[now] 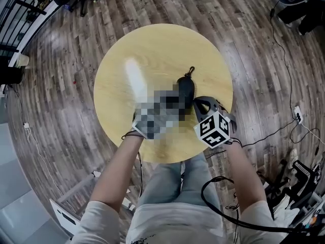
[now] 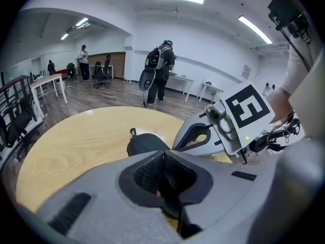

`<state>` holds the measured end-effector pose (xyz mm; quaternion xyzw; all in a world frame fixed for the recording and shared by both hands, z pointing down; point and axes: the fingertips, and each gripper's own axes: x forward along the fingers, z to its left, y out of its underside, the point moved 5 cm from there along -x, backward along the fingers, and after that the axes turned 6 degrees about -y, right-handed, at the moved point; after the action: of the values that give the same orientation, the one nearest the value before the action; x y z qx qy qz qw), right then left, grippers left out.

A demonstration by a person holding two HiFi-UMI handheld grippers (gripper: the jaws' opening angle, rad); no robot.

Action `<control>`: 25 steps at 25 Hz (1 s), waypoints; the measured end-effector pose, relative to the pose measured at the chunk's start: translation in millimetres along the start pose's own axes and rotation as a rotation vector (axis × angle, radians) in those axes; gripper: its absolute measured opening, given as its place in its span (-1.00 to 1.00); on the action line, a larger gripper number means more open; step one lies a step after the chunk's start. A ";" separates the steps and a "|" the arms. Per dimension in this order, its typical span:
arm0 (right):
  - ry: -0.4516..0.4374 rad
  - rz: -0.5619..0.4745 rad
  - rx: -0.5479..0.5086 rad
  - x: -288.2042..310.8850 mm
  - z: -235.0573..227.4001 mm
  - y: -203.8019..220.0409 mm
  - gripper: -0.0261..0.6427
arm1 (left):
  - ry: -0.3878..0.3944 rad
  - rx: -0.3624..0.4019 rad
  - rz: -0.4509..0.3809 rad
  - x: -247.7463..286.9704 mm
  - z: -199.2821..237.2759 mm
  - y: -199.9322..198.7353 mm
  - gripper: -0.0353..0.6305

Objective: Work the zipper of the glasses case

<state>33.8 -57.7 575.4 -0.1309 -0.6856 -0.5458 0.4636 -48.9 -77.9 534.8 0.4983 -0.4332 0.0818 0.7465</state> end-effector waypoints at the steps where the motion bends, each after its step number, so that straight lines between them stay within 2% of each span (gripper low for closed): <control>1: -0.004 0.003 0.002 -1.1 3.7 1.4 -0.92 | -0.003 0.007 -0.001 0.5 -0.7 0.2 -0.87; 7: -0.052 0.013 0.031 -4.5 50.7 0.8 -0.92 | 0.012 -0.016 -0.014 -2.6 2.2 2.8 -0.87; 15: -0.082 -0.031 0.220 3.9 107.3 -12.6 -0.91 | 0.022 -0.028 -0.022 -0.7 1.1 3.4 -0.87; 20: -0.067 -0.030 0.233 11.5 112.8 -22.0 -0.92 | 0.010 -0.032 -0.040 -3.5 4.1 4.3 -0.87; 25: -0.062 0.005 0.222 -12.5 99.2 2.5 -0.92 | 0.015 -0.036 -0.030 -9.4 -2.0 2.1 -0.87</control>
<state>-6.7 33.6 569.7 -0.0974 -0.7553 -0.4612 0.4553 -54.7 -72.3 529.0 0.4907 -0.4213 0.0666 0.7598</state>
